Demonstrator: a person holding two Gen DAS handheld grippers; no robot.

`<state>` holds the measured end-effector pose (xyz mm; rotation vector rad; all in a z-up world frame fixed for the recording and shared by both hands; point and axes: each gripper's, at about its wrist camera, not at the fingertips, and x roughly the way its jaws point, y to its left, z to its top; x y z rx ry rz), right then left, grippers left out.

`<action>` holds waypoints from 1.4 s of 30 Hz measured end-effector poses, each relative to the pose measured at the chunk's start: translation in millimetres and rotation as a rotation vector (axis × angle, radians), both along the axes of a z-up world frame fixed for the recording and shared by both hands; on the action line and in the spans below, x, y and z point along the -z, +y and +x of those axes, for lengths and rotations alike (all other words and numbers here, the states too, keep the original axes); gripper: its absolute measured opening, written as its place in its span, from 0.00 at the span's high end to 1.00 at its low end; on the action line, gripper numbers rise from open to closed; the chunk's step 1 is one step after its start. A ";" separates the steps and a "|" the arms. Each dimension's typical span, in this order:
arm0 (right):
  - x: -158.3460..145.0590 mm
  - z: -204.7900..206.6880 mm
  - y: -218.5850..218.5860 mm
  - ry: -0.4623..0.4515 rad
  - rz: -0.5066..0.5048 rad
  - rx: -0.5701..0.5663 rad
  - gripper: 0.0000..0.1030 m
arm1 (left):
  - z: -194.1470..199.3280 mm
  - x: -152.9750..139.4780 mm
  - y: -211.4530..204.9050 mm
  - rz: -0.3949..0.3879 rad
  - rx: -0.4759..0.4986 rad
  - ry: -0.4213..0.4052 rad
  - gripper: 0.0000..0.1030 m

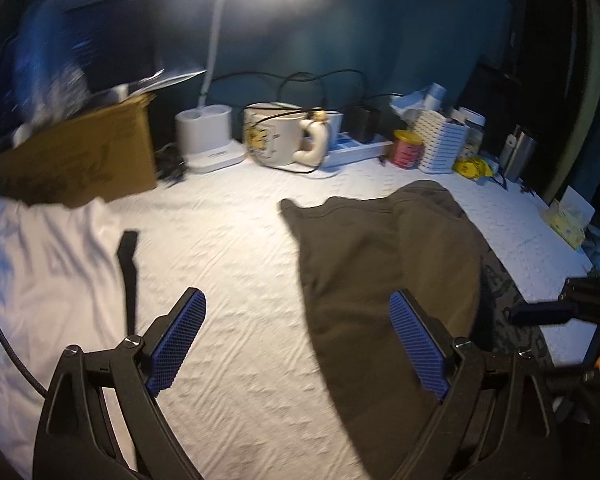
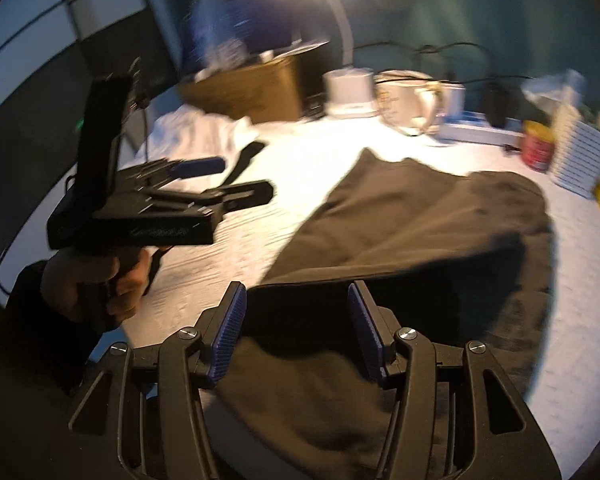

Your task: Fold small clothes

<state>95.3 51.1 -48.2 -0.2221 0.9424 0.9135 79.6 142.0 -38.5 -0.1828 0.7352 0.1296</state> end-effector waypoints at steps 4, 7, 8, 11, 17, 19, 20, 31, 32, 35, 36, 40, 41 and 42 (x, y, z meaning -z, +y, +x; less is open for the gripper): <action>-2.3 24.2 -34.6 -0.014 0.009 0.102 0.45 | 22.9 -8.6 -24.2 0.034 0.052 0.008 0.10; -1.0 44.3 -61.8 -0.016 0.009 0.175 0.45 | 42.1 -15.2 -44.1 0.068 0.104 0.017 0.10; 0.1 49.9 -69.6 -0.011 0.010 0.194 0.45 | 48.2 -16.7 -50.7 0.083 0.121 0.022 0.10; 4.3 68.9 -94.1 -0.008 0.010 0.255 0.45 | 70.4 -19.4 -73.0 0.133 0.179 0.052 0.10; 11.3 99.4 -136.4 0.008 0.027 0.347 0.45 | 107.7 -12.5 -112.0 0.211 0.284 0.120 0.10; 16.0 108.4 -150.2 0.011 0.026 0.379 0.45 | 119.0 -7.0 -125.6 0.248 0.317 0.152 0.10; 17.8 111.1 -154.1 0.013 0.027 0.390 0.45 | 123.6 -2.8 -133.1 0.272 0.331 0.171 0.10; 42.0 140.7 -175.7 0.072 0.026 0.473 0.45 | 142.6 36.7 -118.0 0.359 0.308 0.293 0.86; 43.0 142.3 -173.9 0.074 0.023 0.473 0.45 | 141.6 34.8 -112.6 0.337 0.285 0.281 0.89; 43.5 146.7 -167.7 0.073 0.013 0.461 0.45 | 132.8 24.9 -79.3 0.236 0.191 0.215 0.91; 43.2 148.4 -165.4 0.072 0.012 0.455 0.45 | 131.1 24.3 -71.6 0.216 0.172 0.207 0.91; 40.9 157.3 -151.0 0.042 -0.016 0.444 0.45 | 129.8 30.2 -28.4 0.136 0.081 0.198 0.95; 40.4 159.7 -148.1 0.042 -0.013 0.445 0.45 | 128.7 32.2 -19.9 0.111 0.067 0.195 0.95; 39.3 161.9 -144.3 0.042 -0.002 0.444 0.45 | 128.4 36.2 -11.5 0.083 0.059 0.196 0.95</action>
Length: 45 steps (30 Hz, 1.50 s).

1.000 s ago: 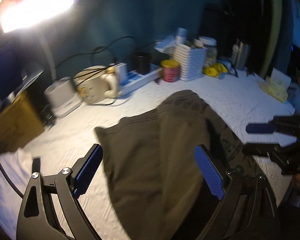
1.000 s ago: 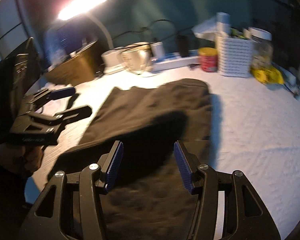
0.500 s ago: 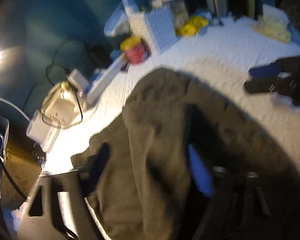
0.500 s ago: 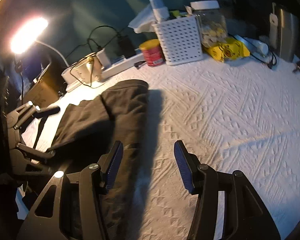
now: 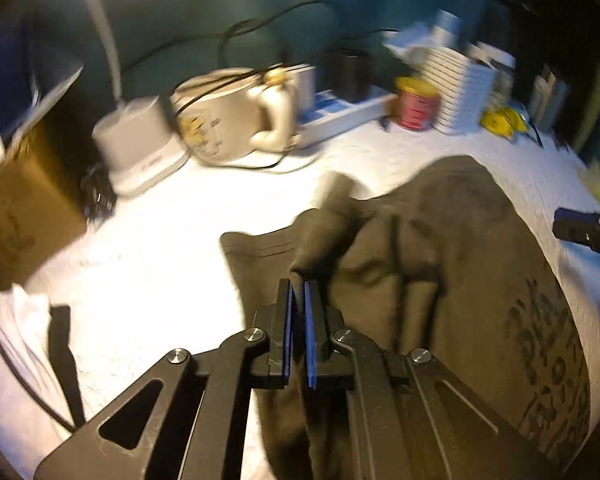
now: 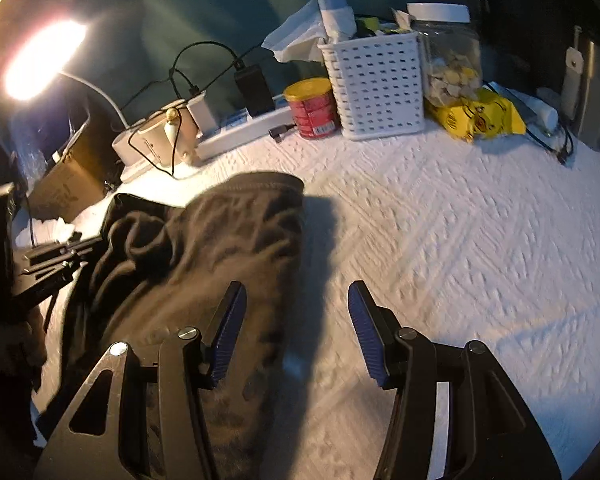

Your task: Fold small clothes

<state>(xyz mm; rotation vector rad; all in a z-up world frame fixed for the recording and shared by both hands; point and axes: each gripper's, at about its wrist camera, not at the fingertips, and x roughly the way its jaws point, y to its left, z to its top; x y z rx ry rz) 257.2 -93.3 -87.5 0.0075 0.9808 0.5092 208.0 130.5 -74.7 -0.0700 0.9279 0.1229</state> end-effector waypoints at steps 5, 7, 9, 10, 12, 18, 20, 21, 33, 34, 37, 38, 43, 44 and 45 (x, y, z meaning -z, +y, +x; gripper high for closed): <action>2.9 9.0 16.7 0.009 0.013 -0.001 0.45 | 2.9 23.7 19.4 -0.109 -0.028 0.027 0.95; 8.0 13.0 22.0 0.024 0.006 0.001 0.45 | 3.3 24.2 17.0 -0.101 -0.013 0.019 0.95; 11.2 14.5 24.6 0.030 -0.003 -0.001 0.45 | 1.4 23.0 18.8 -0.101 -0.013 0.002 0.95; 13.3 16.7 25.8 0.035 -0.006 -0.001 0.45 | 1.3 23.4 22.1 -0.105 -0.023 0.000 1.00; 16.0 20.3 27.1 0.040 -0.013 0.001 0.45 | -3.7 24.5 30.2 -0.097 -0.054 -0.006 1.00; 20.9 34.1 30.6 0.046 -0.031 0.002 0.45 | -12.2 21.3 46.4 -0.073 -0.108 0.006 1.00; 22.1 38.7 31.3 0.046 -0.038 -0.002 0.45 | -13.2 15.0 52.8 -0.140 -0.117 -0.016 0.97; 22.4 40.9 31.1 0.045 -0.038 0.001 0.45 | -12.6 12.2 54.3 -0.178 -0.116 -0.028 0.92; 24.1 59.5 23.1 0.024 -0.004 0.036 0.45 | 38.2 16.6 -1.1 -0.190 0.116 0.003 0.34; 24.2 61.5 22.3 0.019 0.004 0.038 0.45 | 41.2 21.9 -1.0 -0.183 0.110 0.021 0.34; 24.7 66.4 21.6 0.018 0.030 0.037 0.46 | 39.8 26.2 3.2 -0.200 0.115 -0.010 0.68; 24.6 67.8 22.1 0.017 0.039 0.031 0.46 | 40.0 26.4 3.9 -0.210 0.125 -0.004 0.84; 27.9 77.8 30.5 0.042 0.091 0.002 0.67 | 30.6 9.7 15.6 -0.219 0.080 -0.055 0.92; 29.8 80.3 33.3 0.055 0.095 -0.003 0.70 | 28.0 6.0 18.2 -0.224 0.073 -0.064 0.92; 32.0 82.7 35.8 0.069 0.105 -0.009 0.70 | 24.5 2.5 21.7 -0.225 0.066 -0.071 0.92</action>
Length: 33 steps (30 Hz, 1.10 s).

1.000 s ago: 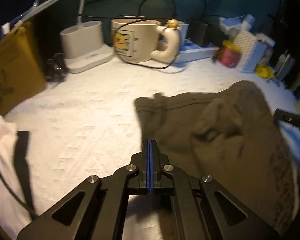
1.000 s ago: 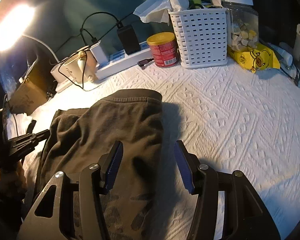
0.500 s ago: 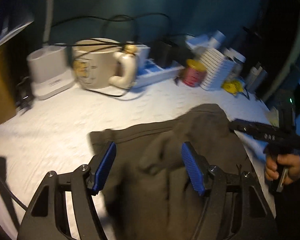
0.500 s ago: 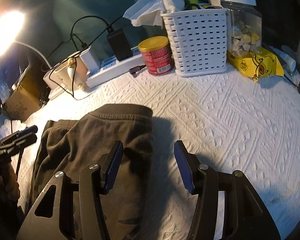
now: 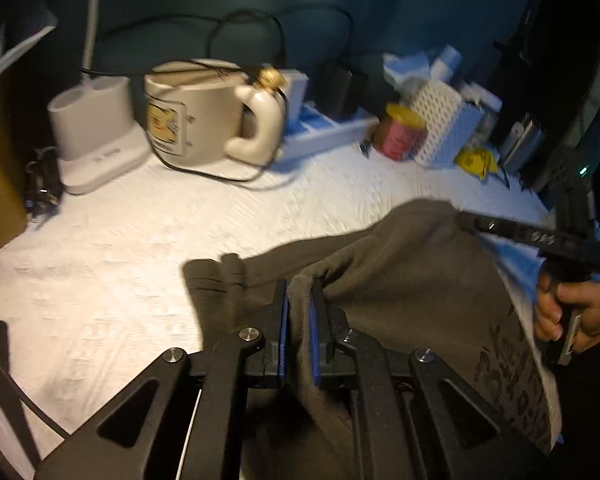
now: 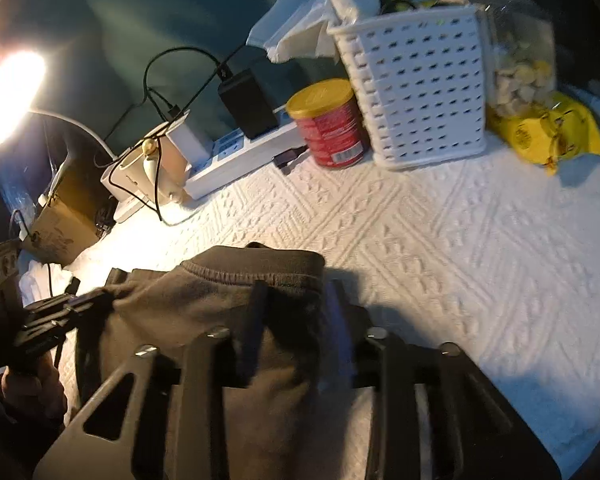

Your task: Fold small clothes

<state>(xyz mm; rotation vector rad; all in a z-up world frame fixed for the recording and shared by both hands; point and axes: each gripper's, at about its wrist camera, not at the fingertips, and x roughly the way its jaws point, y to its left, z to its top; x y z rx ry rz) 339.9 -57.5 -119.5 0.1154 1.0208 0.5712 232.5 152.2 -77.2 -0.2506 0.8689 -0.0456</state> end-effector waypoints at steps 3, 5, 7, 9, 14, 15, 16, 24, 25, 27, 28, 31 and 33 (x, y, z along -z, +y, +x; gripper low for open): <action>6.2 4.4 6.7 0.022 0.010 -0.002 0.71 | -5.5 -5.2 7.2 0.002 -0.016 -0.008 0.92; 8.3 7.5 9.7 0.028 0.003 0.005 0.70 | -6.8 -5.4 9.5 0.000 -0.019 -0.006 0.92; 9.3 11.1 11.2 0.039 0.011 0.010 0.70 | -7.5 -6.4 11.6 -0.008 -0.024 -0.011 0.92; 9.1 12.7 14.0 0.034 0.013 0.008 0.70 | -6.0 -5.1 13.6 -0.002 -0.024 -0.009 0.92; 5.5 9.4 26.3 -0.019 -0.025 -0.024 0.76 | -2.2 10.1 24.3 0.002 -0.046 0.042 0.92; 5.7 8.4 29.1 -0.029 -0.041 -0.027 0.76 | -1.8 14.4 25.0 -0.001 -0.044 0.052 0.92; 5.4 7.0 30.9 -0.039 -0.057 -0.030 0.76 | -1.3 18.9 25.8 -0.008 -0.044 0.066 0.92; -3.1 -1.5 24.0 -0.051 -0.111 0.011 0.76 | -19.0 12.8 38.2 -0.069 -0.116 0.068 0.56; -6.3 -4.3 22.3 -0.054 -0.120 0.016 0.76 | -23.7 8.9 37.5 -0.071 -0.114 0.057 0.53; -12.5 -10.6 18.1 -0.063 -0.124 0.019 0.76 | -32.3 2.6 34.7 -0.080 -0.103 0.038 0.53; -15.7 -15.1 15.7 -0.067 -0.123 0.019 0.76 | -34.9 0.5 32.0 -0.082 -0.098 0.035 0.53; -21.9 -28.1 8.5 -0.076 -0.121 0.021 0.76 | -44.8 -4.1 19.6 -0.090 -0.071 0.027 0.53; -24.5 -36.3 5.8 -0.077 -0.122 0.022 0.76 | -50.2 -5.9 10.2 -0.087 -0.056 0.017 0.53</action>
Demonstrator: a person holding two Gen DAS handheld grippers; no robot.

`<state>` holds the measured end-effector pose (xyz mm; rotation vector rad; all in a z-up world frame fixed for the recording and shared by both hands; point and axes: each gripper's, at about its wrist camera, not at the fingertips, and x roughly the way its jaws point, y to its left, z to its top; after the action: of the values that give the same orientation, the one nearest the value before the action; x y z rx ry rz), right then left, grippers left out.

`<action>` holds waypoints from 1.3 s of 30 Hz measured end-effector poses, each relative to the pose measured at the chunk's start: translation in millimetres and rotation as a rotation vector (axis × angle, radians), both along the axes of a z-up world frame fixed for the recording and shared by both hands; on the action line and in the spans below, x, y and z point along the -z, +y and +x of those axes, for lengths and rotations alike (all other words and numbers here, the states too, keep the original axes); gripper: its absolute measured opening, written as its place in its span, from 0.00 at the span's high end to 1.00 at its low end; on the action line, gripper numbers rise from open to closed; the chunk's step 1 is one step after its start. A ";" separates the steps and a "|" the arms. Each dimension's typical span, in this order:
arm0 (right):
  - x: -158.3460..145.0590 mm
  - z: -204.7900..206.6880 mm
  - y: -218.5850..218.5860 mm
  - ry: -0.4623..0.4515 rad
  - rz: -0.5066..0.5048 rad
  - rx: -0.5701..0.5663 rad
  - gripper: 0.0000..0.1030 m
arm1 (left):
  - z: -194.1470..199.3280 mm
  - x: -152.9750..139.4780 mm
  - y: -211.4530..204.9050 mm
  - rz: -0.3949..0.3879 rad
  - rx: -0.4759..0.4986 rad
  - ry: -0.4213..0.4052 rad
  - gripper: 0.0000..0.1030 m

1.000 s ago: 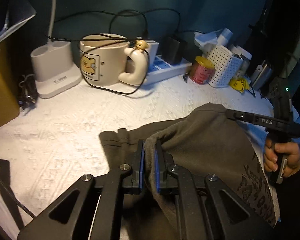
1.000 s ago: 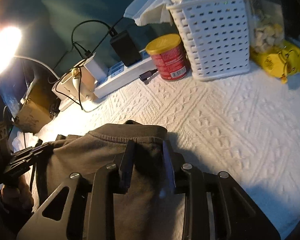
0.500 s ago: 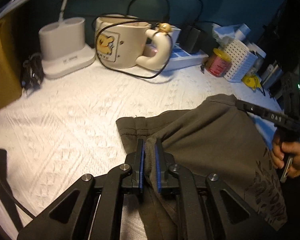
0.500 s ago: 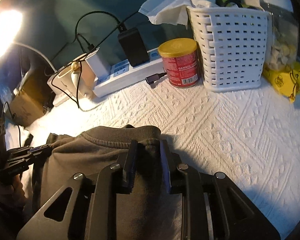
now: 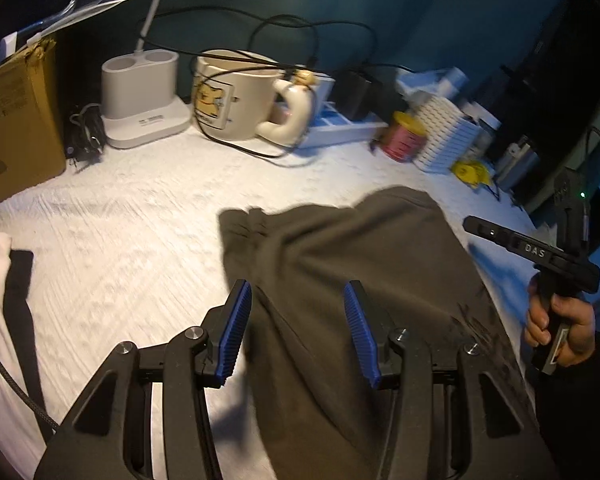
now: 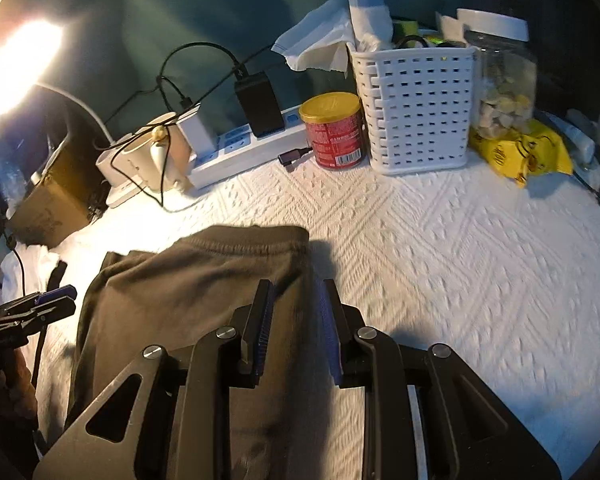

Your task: Fold small clothes

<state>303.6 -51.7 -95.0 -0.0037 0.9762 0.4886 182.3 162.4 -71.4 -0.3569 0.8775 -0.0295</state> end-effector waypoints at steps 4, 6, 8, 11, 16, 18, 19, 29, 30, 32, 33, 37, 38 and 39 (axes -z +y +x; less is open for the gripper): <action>-5.3 -21.0 -8.3 -0.005 0.002 -0.001 0.76 | -13.5 -2.9 -16.9 -0.005 0.025 -0.007 0.53; -7.1 -30.6 -11.3 -0.007 0.000 -0.004 0.76 | -20.3 -3.0 -24.9 -0.008 0.033 -0.007 0.53; -7.1 -41.3 -13.7 -0.003 -0.004 -0.009 0.76 | -28.6 -1.8 -32.1 -0.006 0.041 -0.002 0.53; -5.2 -56.8 -16.3 0.004 -0.012 -0.017 0.73 | -39.8 -1.0 -42.1 0.018 0.025 0.014 0.53; -2.5 -85.3 -21.0 0.003 -0.017 -0.041 0.73 | -63.0 -0.9 -57.1 -0.001 0.027 0.016 0.53; -2.2 -93.1 -22.6 0.005 -0.020 -0.046 0.73 | -68.9 2.3 -62.9 0.000 0.033 0.025 0.53; -1.8 -97.2 -23.7 0.006 -0.022 -0.046 0.73 | -73.2 4.9 -65.2 -0.001 0.033 0.031 0.53; -4.2 -135.0 -45.0 0.002 -0.021 -0.014 0.73 | -110.4 15.4 -79.6 -0.033 0.062 0.053 0.53; -3.8 -138.1 -46.5 0.002 -0.019 -0.012 0.73 | -112.8 17.5 -81.9 -0.025 0.072 0.058 0.53; -2.2 -144.9 -49.2 0.002 -0.018 -0.010 0.73 | -117.1 23.3 -84.1 -0.024 0.076 0.073 0.53; -1.5 -148.2 -50.2 0.002 -0.018 -0.009 0.73 | -119.6 25.0 -85.2 -0.033 0.081 0.074 0.53; -0.2 -163.5 -54.9 -0.003 -0.021 -0.012 0.73 | -129.5 23.9 -93.1 -0.075 0.129 0.057 0.53; -0.1 -166.1 -56.2 -0.004 -0.021 -0.013 0.73 | -131.3 22.6 -95.2 -0.084 0.141 0.052 0.53; -0.3 -169.0 -57.3 -0.006 -0.021 -0.014 0.73 | -133.1 21.5 -97.5 -0.088 0.151 0.048 0.53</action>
<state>134.6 -109.1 -94.7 -0.0307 0.9764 0.4906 49.2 64.9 -92.9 -0.3741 0.9512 -0.1999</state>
